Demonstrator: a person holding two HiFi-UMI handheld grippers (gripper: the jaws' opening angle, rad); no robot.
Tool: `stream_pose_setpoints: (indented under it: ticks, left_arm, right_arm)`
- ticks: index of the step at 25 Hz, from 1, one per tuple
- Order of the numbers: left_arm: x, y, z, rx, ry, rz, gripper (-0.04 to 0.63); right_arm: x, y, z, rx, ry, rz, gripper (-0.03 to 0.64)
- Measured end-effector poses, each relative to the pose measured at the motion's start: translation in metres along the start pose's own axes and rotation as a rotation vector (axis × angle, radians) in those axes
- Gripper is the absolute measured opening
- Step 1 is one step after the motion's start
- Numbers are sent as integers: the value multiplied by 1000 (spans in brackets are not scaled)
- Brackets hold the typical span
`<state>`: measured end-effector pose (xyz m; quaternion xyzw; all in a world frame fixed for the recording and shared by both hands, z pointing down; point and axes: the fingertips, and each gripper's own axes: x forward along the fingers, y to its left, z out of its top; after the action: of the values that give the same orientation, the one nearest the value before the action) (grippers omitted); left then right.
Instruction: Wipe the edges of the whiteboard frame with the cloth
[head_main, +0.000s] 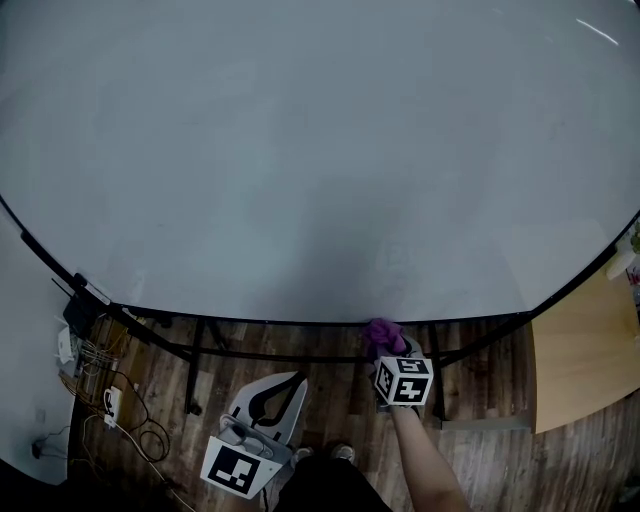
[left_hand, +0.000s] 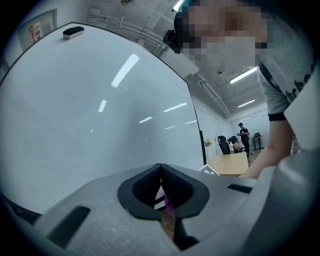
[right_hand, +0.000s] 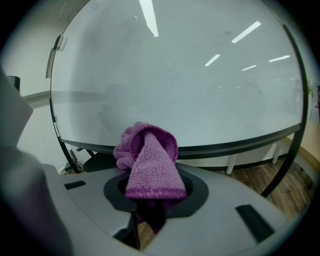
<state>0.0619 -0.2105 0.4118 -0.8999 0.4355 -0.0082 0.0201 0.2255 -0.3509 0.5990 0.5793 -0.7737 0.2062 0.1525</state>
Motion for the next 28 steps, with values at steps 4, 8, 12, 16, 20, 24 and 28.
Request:
stream_pose_setpoints:
  ticks: [4, 8, 12, 16, 20, 24, 28]
  left_arm:
    - [3, 7, 1, -12, -10, -36, 17]
    - [5, 12, 3, -19, -16, -85, 17]
    - [1, 15, -1, -24, -19, -122, 17]
    - [-1, 18, -7, -37, 2, -132, 17]
    - [5, 17, -8, -44, -4, -126, 17]
    - [16, 5, -4, -42, -16, -123, 17]
    - [27, -14, -6, -36, -1, -110, 17]
  right_arm:
    - [-1, 0, -1, 7, 7, -32, 91]
    - [-1, -1, 1, 9, 8, -72, 91]
    - [-2, -1, 1, 30, -1, -109, 91]
    - [-4, -3, 2, 53, -9, -128, 91]
    - [-3, -3, 1, 47, -6, -112, 91]
    - [-3, -7, 2, 30, -5, -86, 91]
    - [-4, -18, 1, 15, -7, -51, 91]
